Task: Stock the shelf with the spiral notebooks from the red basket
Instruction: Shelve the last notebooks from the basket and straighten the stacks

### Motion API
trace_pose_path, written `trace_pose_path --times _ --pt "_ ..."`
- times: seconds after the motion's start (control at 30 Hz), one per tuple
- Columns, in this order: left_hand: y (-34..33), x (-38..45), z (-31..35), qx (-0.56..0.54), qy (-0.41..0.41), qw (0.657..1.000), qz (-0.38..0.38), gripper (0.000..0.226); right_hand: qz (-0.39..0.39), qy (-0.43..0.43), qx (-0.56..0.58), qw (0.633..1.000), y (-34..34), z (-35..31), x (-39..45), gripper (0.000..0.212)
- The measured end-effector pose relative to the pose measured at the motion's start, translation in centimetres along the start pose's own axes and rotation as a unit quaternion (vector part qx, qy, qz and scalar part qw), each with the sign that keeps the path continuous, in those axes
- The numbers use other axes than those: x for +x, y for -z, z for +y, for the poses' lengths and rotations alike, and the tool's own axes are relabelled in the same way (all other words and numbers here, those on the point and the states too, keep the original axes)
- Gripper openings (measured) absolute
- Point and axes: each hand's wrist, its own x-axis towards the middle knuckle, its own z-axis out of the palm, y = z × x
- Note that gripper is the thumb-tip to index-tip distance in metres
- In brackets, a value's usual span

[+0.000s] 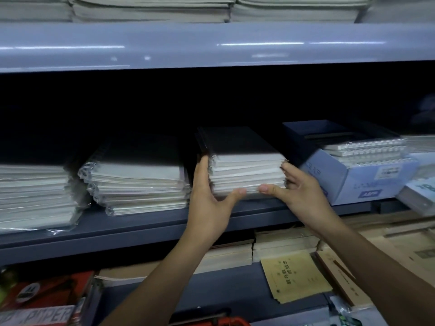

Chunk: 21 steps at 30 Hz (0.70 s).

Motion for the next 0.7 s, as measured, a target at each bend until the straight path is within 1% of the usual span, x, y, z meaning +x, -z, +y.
trace_pose_path --times 0.03,0.1,0.2,0.3,0.37,0.4,0.47,0.5,0.53,0.57,0.63,0.67,0.7 --pt "0.3 -0.1 -0.1 0.004 -0.004 1.0 -0.011 0.095 -0.006 -0.002 -0.007 1.0 0.2 0.0 0.0 0.039" --pt "0.5 0.1 -0.4 0.005 -0.007 1.0 -0.027 0.093 -0.026 -0.008 -0.017 0.999 0.4 -0.1 0.1 0.046" --pt "0.3 0.1 -0.5 -0.003 0.005 1.0 -0.021 0.088 -0.041 -0.014 -0.021 0.999 0.6 0.1 0.3 0.054" --pt "0.0 0.4 -0.3 -0.012 0.015 1.0 -0.013 0.082 -0.019 -0.014 -0.025 0.999 0.4 0.3 0.6 0.053" --pt "0.0 0.7 -0.5 -0.014 0.023 1.0 -0.006 0.082 -0.002 -0.018 -0.032 0.999 0.0 0.5 0.7 0.059" --pt "0.1 0.7 -0.5 -0.017 0.029 0.999 -0.007 0.084 0.006 -0.021 -0.027 0.999 -0.1 0.5 0.8 0.067" --pt "0.2 0.7 -0.2 -0.022 0.046 0.999 -0.014 0.092 0.011 -0.036 -0.009 0.999 0.0 0.6 1.1 0.097" --pt "0.2 0.7 -0.2 -0.024 0.055 0.998 -0.015 0.094 0.005 -0.046 -0.006 0.999 0.3 0.4 1.1 0.108" --pt "0.2 0.6 -0.1 -0.03 0.063 0.997 -0.016 0.096 -0.004 -0.05 -0.01 0.999 0.5 0.1 1.1 0.108" --pt "0.2 0.6 -0.2 -0.036 0.067 0.997 -0.016 0.098 -0.018 -0.047 -0.016 0.999 0.7 0.1 1.1 0.097" --pt "0.2 0.5 -0.1 -0.033 0.067 0.997 -0.021 0.103 -0.041 -0.037 -0.022 0.998 0.6 0.1 1.1 0.068" --pt "0.2 0.4 0.0 -0.027 0.062 0.998 -0.022 0.105 -0.043 -0.029 -0.019 0.998 0.5 0.3 1.0 0.06" --pt "0.2 0.4 0.0 -0.019 0.052 0.998 -0.02 0.106 -0.042 -0.023 -0.018 0.999 0.5 0.5 1.0 0.056"
